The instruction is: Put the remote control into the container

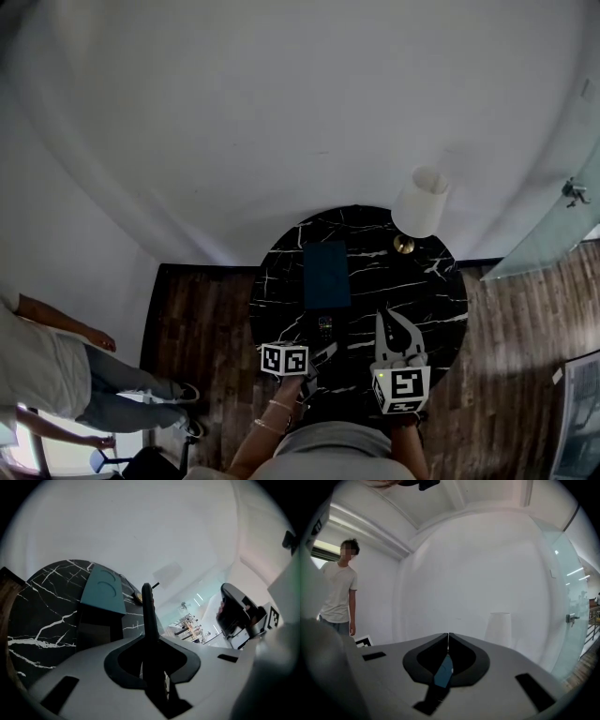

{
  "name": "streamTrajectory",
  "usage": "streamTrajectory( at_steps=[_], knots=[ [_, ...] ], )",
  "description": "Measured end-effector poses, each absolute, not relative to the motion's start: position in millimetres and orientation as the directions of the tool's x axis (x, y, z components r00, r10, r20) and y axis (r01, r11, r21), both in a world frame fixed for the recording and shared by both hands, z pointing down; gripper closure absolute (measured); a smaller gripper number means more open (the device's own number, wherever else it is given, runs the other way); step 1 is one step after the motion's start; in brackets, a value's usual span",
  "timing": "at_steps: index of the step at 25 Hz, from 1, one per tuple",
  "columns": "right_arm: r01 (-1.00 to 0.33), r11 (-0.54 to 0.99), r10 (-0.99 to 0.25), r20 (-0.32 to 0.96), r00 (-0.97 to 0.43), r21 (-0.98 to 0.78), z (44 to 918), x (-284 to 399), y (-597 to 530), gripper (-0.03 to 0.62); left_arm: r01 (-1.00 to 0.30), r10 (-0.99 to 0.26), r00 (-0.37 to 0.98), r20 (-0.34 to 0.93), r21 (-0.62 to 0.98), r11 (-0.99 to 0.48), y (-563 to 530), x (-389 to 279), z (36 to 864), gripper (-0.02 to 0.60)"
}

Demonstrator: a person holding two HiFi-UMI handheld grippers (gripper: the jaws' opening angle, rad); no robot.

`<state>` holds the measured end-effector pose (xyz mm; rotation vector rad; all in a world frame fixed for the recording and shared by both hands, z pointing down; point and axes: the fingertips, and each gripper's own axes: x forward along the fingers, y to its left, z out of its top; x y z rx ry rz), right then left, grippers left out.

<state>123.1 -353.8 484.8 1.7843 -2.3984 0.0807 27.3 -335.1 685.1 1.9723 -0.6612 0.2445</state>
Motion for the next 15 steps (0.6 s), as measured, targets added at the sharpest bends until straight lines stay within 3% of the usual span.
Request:
streamTrajectory(
  at_steps=[15],
  knots=[
    [-0.964, 0.263, -0.952, 0.171, -0.252, 0.041, 490.2, 142.1, -362.4, 0.582, -0.658, -0.227, 0.753, 0.618, 0.71, -0.249, -344.3, 36.4, 786.5, 0.505]
  ],
)
